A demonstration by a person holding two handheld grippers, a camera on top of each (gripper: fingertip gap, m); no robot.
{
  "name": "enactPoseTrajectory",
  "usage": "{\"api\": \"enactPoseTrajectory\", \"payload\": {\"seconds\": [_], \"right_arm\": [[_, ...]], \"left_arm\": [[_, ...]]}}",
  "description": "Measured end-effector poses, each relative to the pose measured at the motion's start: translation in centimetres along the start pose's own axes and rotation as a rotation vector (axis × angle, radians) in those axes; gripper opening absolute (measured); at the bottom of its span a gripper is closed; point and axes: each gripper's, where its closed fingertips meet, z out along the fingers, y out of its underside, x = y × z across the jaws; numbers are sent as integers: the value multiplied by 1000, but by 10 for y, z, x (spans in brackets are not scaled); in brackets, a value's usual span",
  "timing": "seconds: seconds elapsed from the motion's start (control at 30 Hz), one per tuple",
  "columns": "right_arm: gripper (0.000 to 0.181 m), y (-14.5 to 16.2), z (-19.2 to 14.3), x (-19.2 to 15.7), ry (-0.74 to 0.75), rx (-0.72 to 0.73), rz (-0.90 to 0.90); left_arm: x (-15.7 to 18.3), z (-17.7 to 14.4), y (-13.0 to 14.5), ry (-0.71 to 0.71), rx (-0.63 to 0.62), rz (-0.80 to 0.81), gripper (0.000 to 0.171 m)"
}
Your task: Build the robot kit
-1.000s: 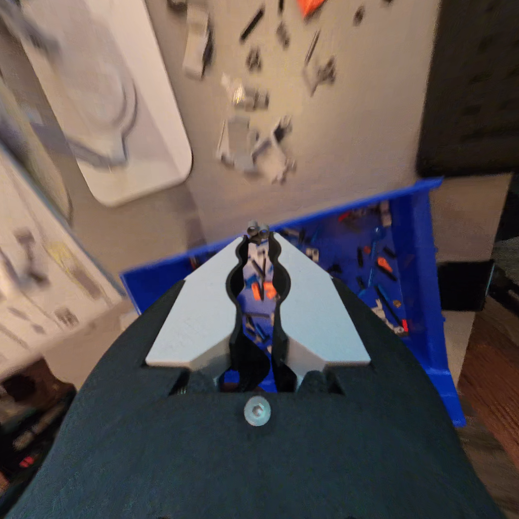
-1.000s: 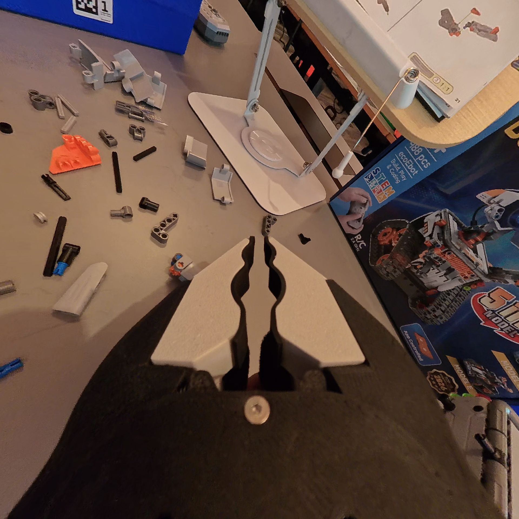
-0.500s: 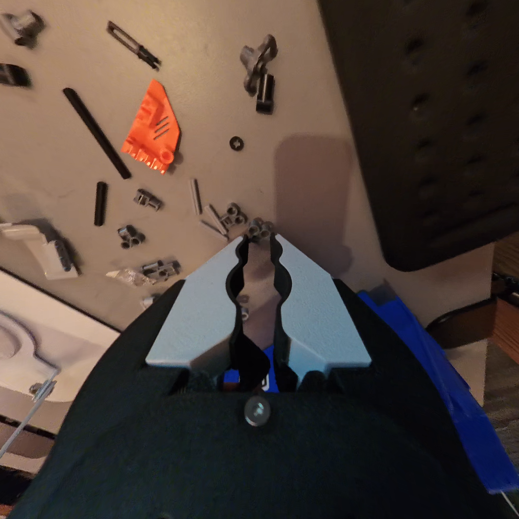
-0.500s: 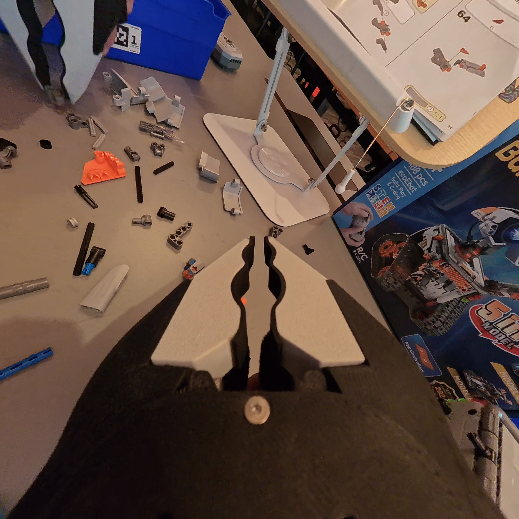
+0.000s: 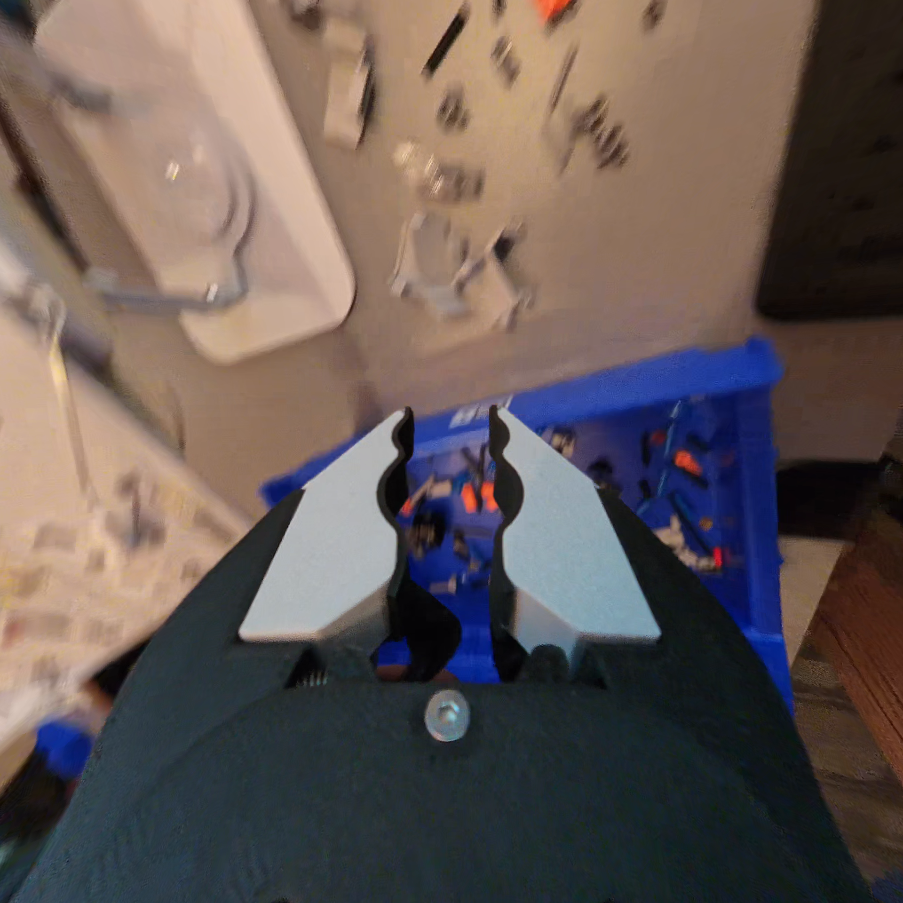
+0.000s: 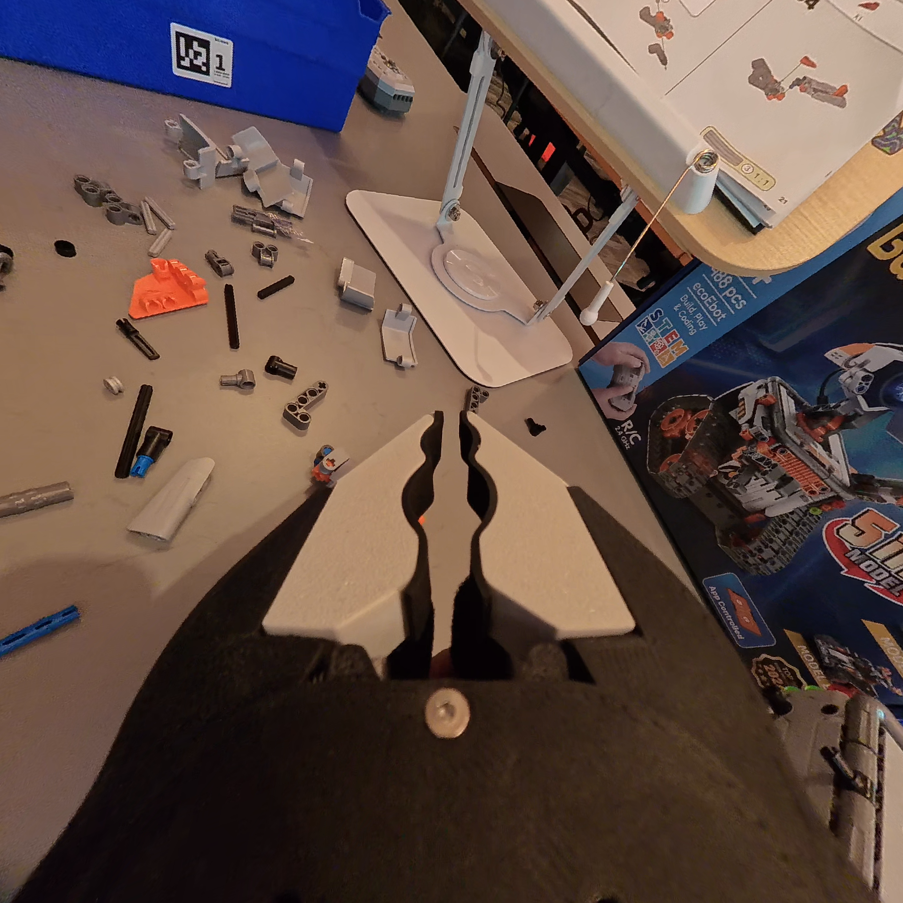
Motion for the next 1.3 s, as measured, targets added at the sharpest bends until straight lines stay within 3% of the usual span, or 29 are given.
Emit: {"api": "enactPoseTrajectory", "payload": {"seconds": [0.13, 0.37, 0.5, 0.77, 1.07, 1.3], "right_arm": [[5, 0, 2, -2, -6, -6, -3], [5, 0, 1, -1, -3, -4, -1], [5, 2, 2, -1, -6, -8, 2], [5, 6, 3, -1, -9, -17, 9], [5, 5, 3, -1, -9, -15, 10], [5, 5, 2, -2, -14, -12, 10]], "left_arm": [[1, -16, 74, -18, -132, -164, 25], [19, 51, 135, 84, -168, -314, 25], [13, 77, 138, 80, -113, -352, 24], [37, 102, 138, 203, -98, -386, 22], [33, 103, 125, 244, -2, -487, 20], [31, 103, 132, 270, -22, -609, 20]]}}
